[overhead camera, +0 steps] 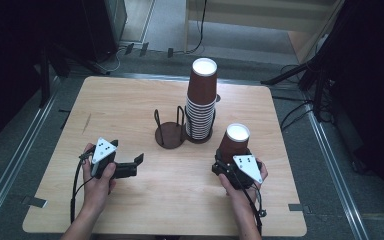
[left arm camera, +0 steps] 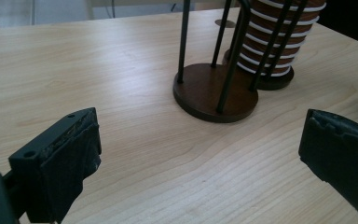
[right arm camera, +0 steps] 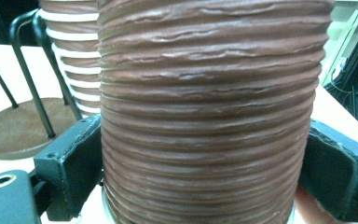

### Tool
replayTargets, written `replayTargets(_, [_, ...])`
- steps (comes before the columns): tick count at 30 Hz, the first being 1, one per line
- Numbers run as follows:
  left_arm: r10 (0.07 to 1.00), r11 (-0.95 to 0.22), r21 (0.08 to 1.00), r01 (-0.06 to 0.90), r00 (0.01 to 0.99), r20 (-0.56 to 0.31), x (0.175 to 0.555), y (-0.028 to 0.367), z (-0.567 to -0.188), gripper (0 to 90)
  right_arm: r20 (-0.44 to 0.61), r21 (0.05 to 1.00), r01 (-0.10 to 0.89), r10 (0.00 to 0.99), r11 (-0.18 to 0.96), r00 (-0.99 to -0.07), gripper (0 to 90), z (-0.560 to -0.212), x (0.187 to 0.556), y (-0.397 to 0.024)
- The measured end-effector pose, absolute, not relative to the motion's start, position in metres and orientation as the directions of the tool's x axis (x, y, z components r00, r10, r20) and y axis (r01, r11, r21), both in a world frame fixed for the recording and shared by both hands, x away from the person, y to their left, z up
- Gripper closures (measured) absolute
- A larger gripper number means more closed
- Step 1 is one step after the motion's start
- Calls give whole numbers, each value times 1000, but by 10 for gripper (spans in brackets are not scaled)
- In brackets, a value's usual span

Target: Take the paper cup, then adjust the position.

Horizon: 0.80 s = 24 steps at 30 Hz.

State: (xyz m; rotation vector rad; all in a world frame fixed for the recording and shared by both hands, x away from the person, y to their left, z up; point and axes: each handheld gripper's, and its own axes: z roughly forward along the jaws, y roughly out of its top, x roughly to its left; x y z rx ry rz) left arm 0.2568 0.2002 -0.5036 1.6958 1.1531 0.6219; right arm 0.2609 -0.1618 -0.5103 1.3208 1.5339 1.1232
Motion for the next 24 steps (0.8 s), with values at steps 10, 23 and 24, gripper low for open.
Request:
replayTargets(10, [878,-97,909,406,466,-114,254,194,-498,0,-71,956,272,985,112,-154,86,-515,259,-151])
replayTargets(23, [826,-104,914,393,546,-140,249,175,-485,0,-161,943,257,967,210,-199,85,-521,254,-129])
replayTargets(24, [819,-108,914,392,557,-142,249,173,-485,0,-163,943,255,966,212,-200,85,-521,254,-128])
